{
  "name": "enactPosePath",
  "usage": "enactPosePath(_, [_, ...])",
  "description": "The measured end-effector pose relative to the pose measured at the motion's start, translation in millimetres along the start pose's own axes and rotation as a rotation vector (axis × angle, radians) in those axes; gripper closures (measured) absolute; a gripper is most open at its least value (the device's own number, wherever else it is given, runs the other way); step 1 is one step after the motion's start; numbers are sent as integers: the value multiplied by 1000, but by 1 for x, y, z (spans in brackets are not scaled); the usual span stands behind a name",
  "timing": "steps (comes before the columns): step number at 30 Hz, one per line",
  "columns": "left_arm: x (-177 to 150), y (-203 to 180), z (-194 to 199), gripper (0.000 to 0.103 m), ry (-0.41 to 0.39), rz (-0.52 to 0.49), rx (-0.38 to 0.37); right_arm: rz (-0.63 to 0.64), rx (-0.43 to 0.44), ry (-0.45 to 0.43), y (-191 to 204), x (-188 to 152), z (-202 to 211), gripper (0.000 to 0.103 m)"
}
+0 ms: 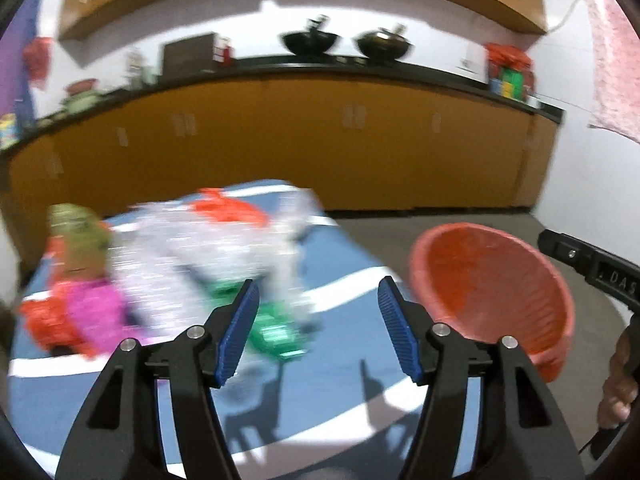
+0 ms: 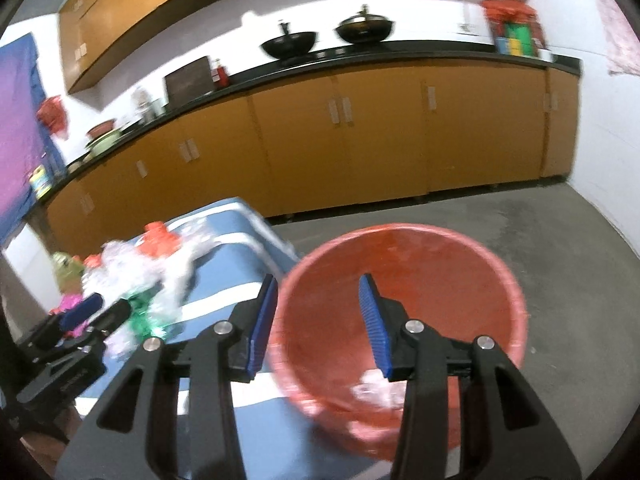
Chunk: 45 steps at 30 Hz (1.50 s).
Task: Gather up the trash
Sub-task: 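Return the left tool to the table and grasp the red plastic bag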
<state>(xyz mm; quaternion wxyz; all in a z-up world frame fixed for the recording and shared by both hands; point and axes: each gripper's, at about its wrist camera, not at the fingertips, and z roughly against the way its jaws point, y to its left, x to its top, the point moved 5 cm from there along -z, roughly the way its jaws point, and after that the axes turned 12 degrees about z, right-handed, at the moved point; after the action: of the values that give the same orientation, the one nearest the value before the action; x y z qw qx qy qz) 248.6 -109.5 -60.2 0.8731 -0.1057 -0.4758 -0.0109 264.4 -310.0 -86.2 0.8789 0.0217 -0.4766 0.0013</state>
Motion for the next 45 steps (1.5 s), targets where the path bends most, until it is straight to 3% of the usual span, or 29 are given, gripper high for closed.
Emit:
enactPosePath(8, [-3, 113, 29, 33, -79, 69, 244, 98, 124, 38, 94, 8, -40, 60])
enactPosePath(18, [-9, 227, 29, 27, -84, 224, 398, 188, 171, 126, 163, 12, -106, 60])
enactPosePath(21, [-10, 248, 28, 23, -80, 261, 416, 222, 150, 152, 173, 11, -125, 55])
enactPosePath(29, [-9, 272, 23, 15, -75, 280, 425, 224, 130, 222, 174, 6, -158, 55])
enactPosePath(30, [-8, 274, 20, 15, -72, 283, 419, 225, 132, 230, 174, 5, -160, 57])
enactPosePath(34, [-4, 275, 13, 11, -62, 271, 413, 230, 150, 250, 175, 3, -166, 86])
enactPosePath(39, [-4, 271, 4, 10, -41, 224, 403, 218, 144, 215, 172, 6, -159, 94])
enactPosePath(45, [-5, 267, -7, 10, 8, 200, 360, 219, 146, 203, 170, 5, -152, 94])
